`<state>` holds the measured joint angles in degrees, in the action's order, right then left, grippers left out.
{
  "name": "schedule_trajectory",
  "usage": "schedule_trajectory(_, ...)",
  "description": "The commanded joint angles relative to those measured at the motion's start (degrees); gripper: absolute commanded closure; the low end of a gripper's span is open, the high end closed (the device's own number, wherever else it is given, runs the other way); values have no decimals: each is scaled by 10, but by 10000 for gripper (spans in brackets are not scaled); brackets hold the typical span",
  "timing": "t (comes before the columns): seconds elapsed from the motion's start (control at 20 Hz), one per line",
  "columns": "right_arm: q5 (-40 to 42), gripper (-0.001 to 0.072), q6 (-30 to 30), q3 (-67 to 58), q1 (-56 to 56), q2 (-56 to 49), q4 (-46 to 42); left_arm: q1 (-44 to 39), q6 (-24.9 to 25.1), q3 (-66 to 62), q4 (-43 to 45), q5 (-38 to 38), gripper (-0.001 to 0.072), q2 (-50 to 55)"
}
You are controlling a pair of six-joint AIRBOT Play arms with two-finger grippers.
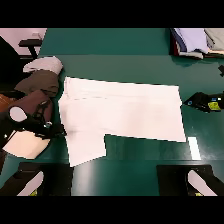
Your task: Fold the shirts.
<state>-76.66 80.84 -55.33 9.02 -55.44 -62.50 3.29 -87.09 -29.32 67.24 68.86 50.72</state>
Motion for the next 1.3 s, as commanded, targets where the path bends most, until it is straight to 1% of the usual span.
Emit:
schedule_trajectory(0.0, 2, 261, 0, 10, 0, 15, 0, 0, 28, 61, -76, -55, 219, -11)
schedule_trajectory(0.15, 2, 261, 0, 10, 0, 15, 0, 0, 47, 67, -116, -66, 227, -11)
schedule_trajectory(0.25, -8, 261, -4, 10, 8, 15, -2, 0, 51, 63, -120, -54, 558, -11)
schedule_trajectory(0.3, -18, 261, -4, 10, 18, 15, -3, 0, 50, 59, -120, -46, 655, -11)
schedule_trajectory(0.35, -31, 261, -4, 10, 33, 15, -10, 0, 50, 53, -120, -37, 686, -11)
schedule_trajectory(0.4, -46, 261, -4, 10, 51, 15, -28, 0, 51, 44, -119, -26, 686, -11)
schedule_trajectory(0.5, -80, 261, -4, 22, 93, 16, -92, 0, 51, 21, -110, -3, 687, -11)
schedule_trajectory(0.6, -101, 255, -3, 74, 155, 17, -133, 0, 55, 0, -105, 8, 687, -11)
schedule_trajectory(0.65, -98, 235, -3, 113, 192, 16, -136, 0, 57, -9, -106, 7, 687, -11)
schedule_trajectory(0.7, -85, 218, -3, 151, 223, 11, -133, 0, 57, -18, -105, 5, 686, -11)
schedule_trajectory(0.75, -72, 218, -6, 189, 251, 1, -119, 0, 57, -24, -105, 4, 686, -11)
schedule_trajectory(0.9, -22, 226, -40, 261, 283, -42, -41, 0, 57, -33, -104, -6, 686, -11)
schedule_trajectory(0.95, -5, 258, -45, 272, 276, -56, -22, 0, 56, -33, -104, -10, 687, -11)
schedule_trajectory(1.1, 27, 277, -45, 271, 223, -97, 2, 0, 57, -33, -99, -9, 686, -11)
schedule_trajectory(1.15, 34, 321, -45, 261, 199, -106, 2, 0, 57, -33, -93, -9, 686, -11)
schedule_trajectory(1.2, 35, 400, -44, 249, 174, -109, 0, 0, 56, -33, -80, -8, 686, -11)
schedule_trajectory(1.25, 31, 437, -44, 237, 153, -108, -2, 0, 56, -34, -66, 0, 686, -11)
